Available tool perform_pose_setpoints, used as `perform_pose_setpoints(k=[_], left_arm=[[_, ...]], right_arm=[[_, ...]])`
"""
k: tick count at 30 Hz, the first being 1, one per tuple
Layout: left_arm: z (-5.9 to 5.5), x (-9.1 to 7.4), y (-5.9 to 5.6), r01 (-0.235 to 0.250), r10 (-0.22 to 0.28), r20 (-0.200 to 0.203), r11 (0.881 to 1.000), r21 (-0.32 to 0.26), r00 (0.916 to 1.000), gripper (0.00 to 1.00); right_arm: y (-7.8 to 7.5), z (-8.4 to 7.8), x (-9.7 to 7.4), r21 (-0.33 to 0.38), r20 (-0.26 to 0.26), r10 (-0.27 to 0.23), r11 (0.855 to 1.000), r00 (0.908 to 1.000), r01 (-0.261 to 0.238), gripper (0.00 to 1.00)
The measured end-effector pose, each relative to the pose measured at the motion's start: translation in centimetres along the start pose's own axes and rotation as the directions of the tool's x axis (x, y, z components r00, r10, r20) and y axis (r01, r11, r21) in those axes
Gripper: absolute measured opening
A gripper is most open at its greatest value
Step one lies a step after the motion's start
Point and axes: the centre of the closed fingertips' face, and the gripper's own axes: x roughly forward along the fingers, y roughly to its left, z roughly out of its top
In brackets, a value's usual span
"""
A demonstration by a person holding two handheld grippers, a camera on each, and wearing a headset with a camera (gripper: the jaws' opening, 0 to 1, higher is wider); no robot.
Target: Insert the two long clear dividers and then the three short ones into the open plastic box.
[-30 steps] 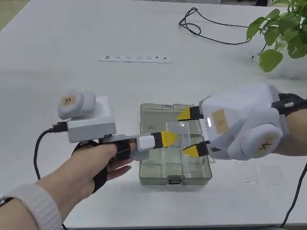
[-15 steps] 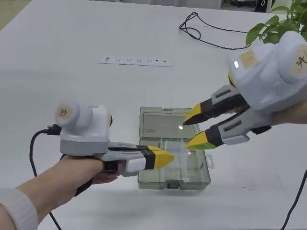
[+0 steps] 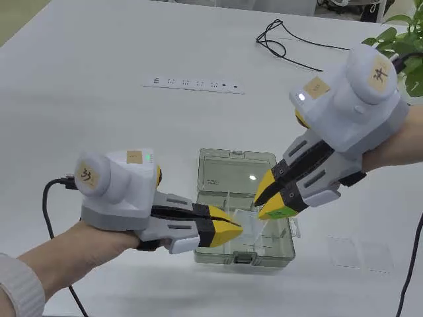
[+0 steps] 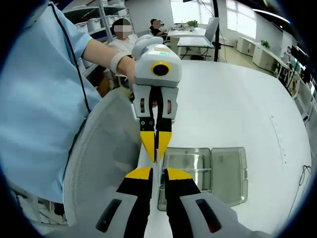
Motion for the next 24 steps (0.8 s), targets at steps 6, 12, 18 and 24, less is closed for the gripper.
perform_pose_setpoints(k=[6, 12, 18, 24], left_arm=[[-0.1, 0.0, -0.3, 0.007, -0.007, -0.005, 0.997, 0.071, 1.0000, 0.00], [0.0, -0.2, -0.4, 0.014, -0.014, -0.004, 0.994, 0.106, 0.9999, 0.00], [-0.4, -0.2, -0.4, 0.018, -0.013, -0.034, 0.990, 0.137, 0.9993, 0.00], [-0.7, -0.5, -0.1, -0.012, 0.015, -0.029, 0.993, 0.116, 0.9995, 0.00]], right_arm=[[0.2, 0.2, 0.7, 0.003, -0.020, 0.029, 1.000, 0.9994, -0.029, 0.08], [0.6, 0.1, 1.0, 0.015, -0.033, 0.052, 0.999, 0.9981, -0.052, 0.05], [0.8, 0.0, 1.5, 0.008, -0.066, 0.051, 0.999, 0.9965, -0.051, 0.03], [0.4, 0.1, 1.7, 0.011, -0.075, 0.028, 1.000, 0.9968, -0.027, 0.02]])
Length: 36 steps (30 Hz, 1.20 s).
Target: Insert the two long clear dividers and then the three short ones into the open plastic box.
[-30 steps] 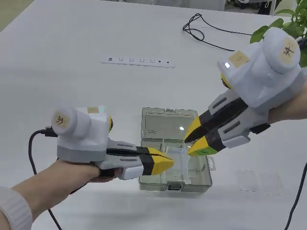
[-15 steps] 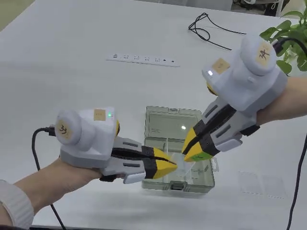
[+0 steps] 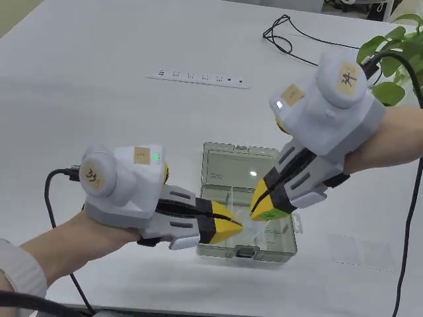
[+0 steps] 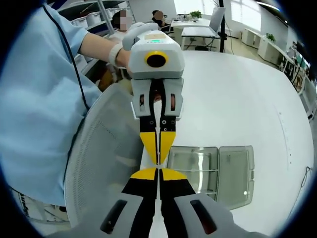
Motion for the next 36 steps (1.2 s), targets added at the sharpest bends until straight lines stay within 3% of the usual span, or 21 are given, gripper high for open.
perform_pose_setpoints(k=[6, 13, 22, 28, 30, 31, 32, 33, 36], left_arm=[[-0.4, -0.3, 0.3, -0.033, 0.033, -0.001, 0.999, -0.037, 0.9995, 0.00], [-1.5, -1.5, 2.1, -0.147, 0.146, -0.016, 0.987, -0.071, 0.9892, 0.25], [-3.4, -3.4, 3.7, -0.267, 0.262, -0.058, 0.957, -0.114, 0.9632, 0.55], [-4.6, -4.4, 4.6, -0.341, 0.330, -0.096, 0.929, -0.141, 0.9389, 0.80], [-5.0, -4.7, 5.0, -0.368, 0.353, -0.112, 0.917, -0.156, 0.9288, 0.91], [-5.3, -5.1, 5.5, -0.406, 0.389, -0.127, 0.900, -0.158, 0.9124, 0.98], [-5.6, -5.3, 5.6, -0.419, 0.399, -0.137, 0.891, -0.173, 0.9065, 1.00], [-5.8, -5.5, 5.6, -0.411, 0.391, -0.137, 0.893, -0.185, 0.9103, 1.00], [-6.1, -5.9, 5.6, -0.414, 0.394, -0.137, 0.892, -0.184, 0.9088, 1.00]], right_arm=[[-0.2, 0.2, 0.2, 0.002, -0.011, -0.001, 1.000, 0.9999, 0.001, 0.02], [-1.6, 0.0, 0.3, 0.005, -0.026, -0.031, 1.000, 0.9992, 0.031, 0.02], [-5.1, -0.2, 0.6, 0.034, -0.036, -0.135, 0.990, 0.9901, 0.137, 0.02], [-6.2, 0.0, 1.5, 0.036, -0.035, -0.157, 0.987, 0.9869, 0.159, 0.02], [-6.5, -0.2, 2.0, 0.033, -0.044, -0.156, 0.987, 0.9869, 0.157, 0.02], [-6.6, -0.2, 2.2, 0.035, -0.045, -0.154, 0.987, 0.9871, 0.155, 0.02], [-6.7, -0.2, 2.2, 0.032, -0.044, -0.157, 0.987, 0.9866, 0.159, 0.02], [-6.7, -0.2, 2.4, 0.040, -0.048, -0.149, 0.988, 0.9877, 0.151, 0.02], [-6.8, -0.4, 2.7, 0.041, -0.050, -0.147, 0.988, 0.9878, 0.149, 0.02]])
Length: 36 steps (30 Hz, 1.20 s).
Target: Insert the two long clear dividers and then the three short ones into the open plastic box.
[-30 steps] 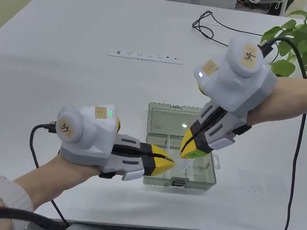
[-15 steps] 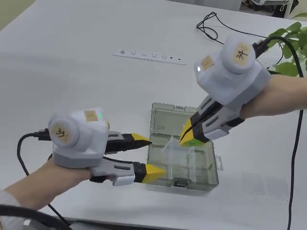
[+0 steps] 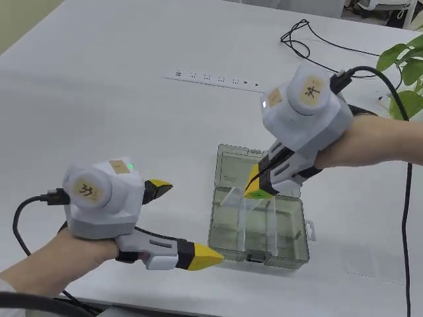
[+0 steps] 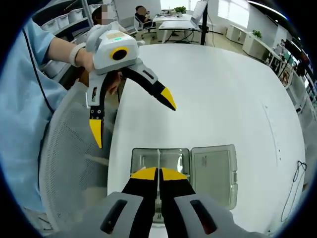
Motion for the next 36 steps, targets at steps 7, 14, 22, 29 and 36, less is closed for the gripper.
perform_pose_setpoints(k=[7, 14, 22, 29, 36], left_arm=[[-0.5, -0.4, 0.0, -0.004, 0.004, -0.002, 1.000, -0.009, 1.0000, 0.99], [-0.6, -0.4, -0.1, 0.002, -0.002, 0.000, 1.000, -0.019, 1.0000, 0.97], [-0.6, -0.2, -0.3, 0.011, -0.011, 0.004, 1.000, -0.021, 0.9999, 0.94], [-0.6, -0.3, -0.3, 0.013, -0.013, 0.004, 1.000, -0.026, 0.9999, 0.93], [-0.7, -0.2, -0.5, 0.017, -0.017, 0.004, 0.999, -0.030, 0.9998, 0.91]], right_arm=[[-0.3, -0.2, 0.6, 0.009, -0.001, 0.003, 1.000, 1.0000, -0.003, 0.02], [-0.3, -0.3, 0.8, 0.007, -0.002, 0.003, 1.000, 1.0000, -0.003, 0.02], [0.0, 0.4, 1.1, -0.008, 0.004, -0.009, 1.000, 0.9999, 0.009, 0.02], [0.1, 0.7, 1.2, -0.006, 0.018, -0.012, 1.000, 0.9998, 0.012, 0.02], [0.3, 1.0, 1.3, 0.001, 0.032, -0.013, 1.000, 0.9994, 0.013, 0.02]])
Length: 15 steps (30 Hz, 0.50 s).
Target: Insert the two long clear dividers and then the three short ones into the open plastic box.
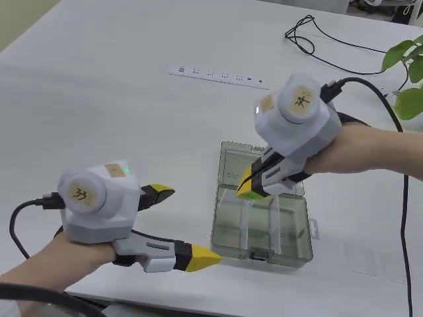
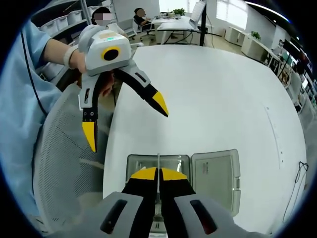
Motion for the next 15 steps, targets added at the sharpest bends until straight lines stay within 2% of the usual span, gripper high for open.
perform_pose_setpoints(k=[15], left_arm=[[0.09, 0.15, -0.10, 0.004, -0.004, 0.001, 1.000, 0.002, 1.0000, 0.90]], right_arm=[[-0.31, -0.68, 0.32, 0.019, 0.012, -0.002, 1.000, 0.9999, 0.002, 0.02]])
